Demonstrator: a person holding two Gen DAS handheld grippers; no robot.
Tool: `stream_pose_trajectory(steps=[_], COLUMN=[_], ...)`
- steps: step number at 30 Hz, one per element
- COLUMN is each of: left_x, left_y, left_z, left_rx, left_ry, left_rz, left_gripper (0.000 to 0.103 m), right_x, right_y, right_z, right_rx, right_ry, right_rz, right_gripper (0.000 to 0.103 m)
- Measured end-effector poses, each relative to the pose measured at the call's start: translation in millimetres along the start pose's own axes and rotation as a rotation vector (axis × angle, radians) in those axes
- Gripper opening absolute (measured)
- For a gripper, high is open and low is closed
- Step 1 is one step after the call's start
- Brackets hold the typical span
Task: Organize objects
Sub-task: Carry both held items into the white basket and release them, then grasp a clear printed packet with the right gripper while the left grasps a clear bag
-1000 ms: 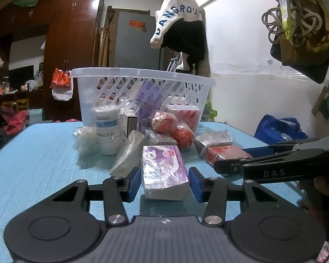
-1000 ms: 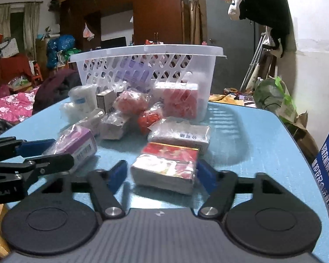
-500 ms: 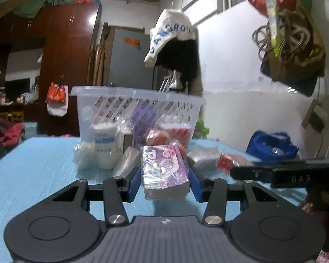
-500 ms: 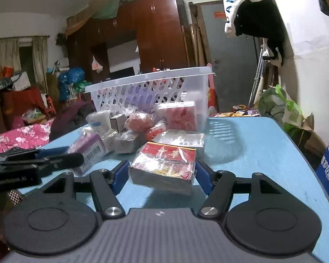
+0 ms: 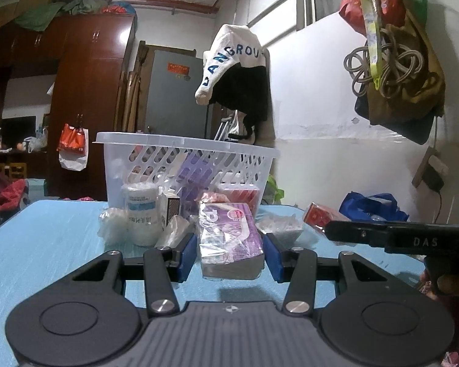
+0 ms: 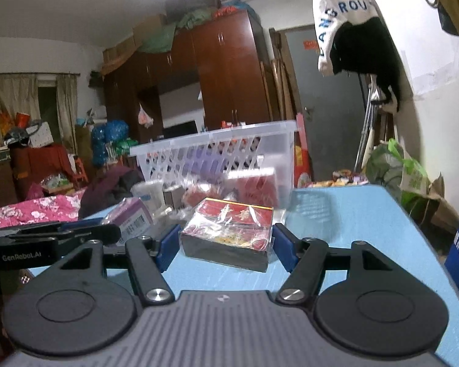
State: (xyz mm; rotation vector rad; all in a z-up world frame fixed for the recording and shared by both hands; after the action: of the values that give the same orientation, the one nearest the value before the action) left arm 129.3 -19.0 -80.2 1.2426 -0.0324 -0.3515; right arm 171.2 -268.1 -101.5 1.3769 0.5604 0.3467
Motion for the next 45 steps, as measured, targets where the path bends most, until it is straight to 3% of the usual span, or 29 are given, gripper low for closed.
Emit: stream_pose_trajectory(steps=[4, 7, 10, 12, 15, 18, 19, 20, 21, 23, 25, 26, 28, 30, 34, 39, 42, 44, 45], left_x=[-2, -2, 12, 31, 67, 109, 121, 133, 142, 138, 115, 104, 87, 77, 69, 70, 76, 78, 79], left_y=[5, 28, 77, 118, 167, 186, 186, 184, 178, 168, 160, 157, 145, 124, 79, 50, 42, 37, 37], left_z=[-1, -1, 1, -2, -9, -21, -25, -28, -33, -36, -34, -33, -34, -36, -45, -52, -53, -55, -55], left_rx=[-0.004, -0.025, 0.005, -0.018, -0.022, -0.061, -0.07, -0.069, -0.068, -0.056, -0.052, -0.063, -0.088, -0.063, -0.045, -0.035, -0.017, -0.014, -0.009], left_ry=[-0.012, -0.042, -0.043, -0.051, 0.001, 0.039, 0.05, 0.075, 0.114, 0.141, 0.111, 0.088, 0.07, 0.086, 0.117, 0.184, 0.197, 0.21, 0.22], left_rz=[0.007, 0.031, 0.08, 0.095, 0.117, 0.039, 0.017, -0.017, -0.052, -0.048, 0.012, 0.036, 0.031, -0.014, -0.14, -0.24, -0.281, -0.305, -0.309], left_gripper=[0.051, 0.051, 0.051, 0.051, 0.051, 0.052, 0.058, 0.076, 0.082, 0.083, 0.085, 0.091, 0.093, 0.093, 0.092, 0.085, 0.072, 0.058, 0.056], right_x=[0, 3, 16, 36, 80, 120, 130, 140, 149, 147, 131, 122, 110, 105, 116, 122, 122, 120, 120], right_y=[4, 23, 74, 108, 148, 163, 163, 162, 158, 148, 140, 135, 122, 103, 49, 21, 11, 12, 12], right_z=[1, 3, 11, 19, 29, 36, 38, 37, 36, 37, 37, 38, 39, 40, 33, 28, 28, 28, 27], right_rx=[-0.001, 0.027, -0.029, -0.038, -0.052, -0.049, -0.06, -0.083, -0.097, -0.101, -0.103, -0.094, -0.058, -0.017, -0.028, -0.001, -0.013, -0.006, -0.009], right_ry=[-0.002, 0.046, 0.004, 0.021, 0.043, 0.051, 0.047, 0.041, 0.041, 0.017, 0.018, 0.021, 0.026, 0.017, 0.024, 0.049, 0.059, 0.053, 0.06], right_rz=[0.023, 0.059, 0.117, 0.133, 0.087, 0.041, 0.043, 0.033, -0.007, -0.045, -0.024, -0.011, -0.033, -0.083, -0.317, -0.402, -0.427, -0.423, -0.427], right_gripper=[0.068, 0.068, 0.068, 0.068, 0.068, 0.069, 0.074, 0.083, 0.099, 0.102, 0.103, 0.103, 0.103, 0.103, 0.103, 0.103, 0.102, 0.097, 0.094])
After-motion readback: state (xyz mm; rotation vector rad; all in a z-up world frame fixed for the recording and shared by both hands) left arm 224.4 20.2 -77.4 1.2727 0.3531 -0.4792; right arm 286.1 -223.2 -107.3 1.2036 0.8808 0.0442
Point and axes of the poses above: each gripper's, at about its wrist camera, not at the fingertips, and x roughly the way its jaws point, z to its right, y to its top, the point moved 6 cm from there along x, roughly the way its jaws point, and after that the axes turned 14 degrees about -x, right-handed, at the moved point
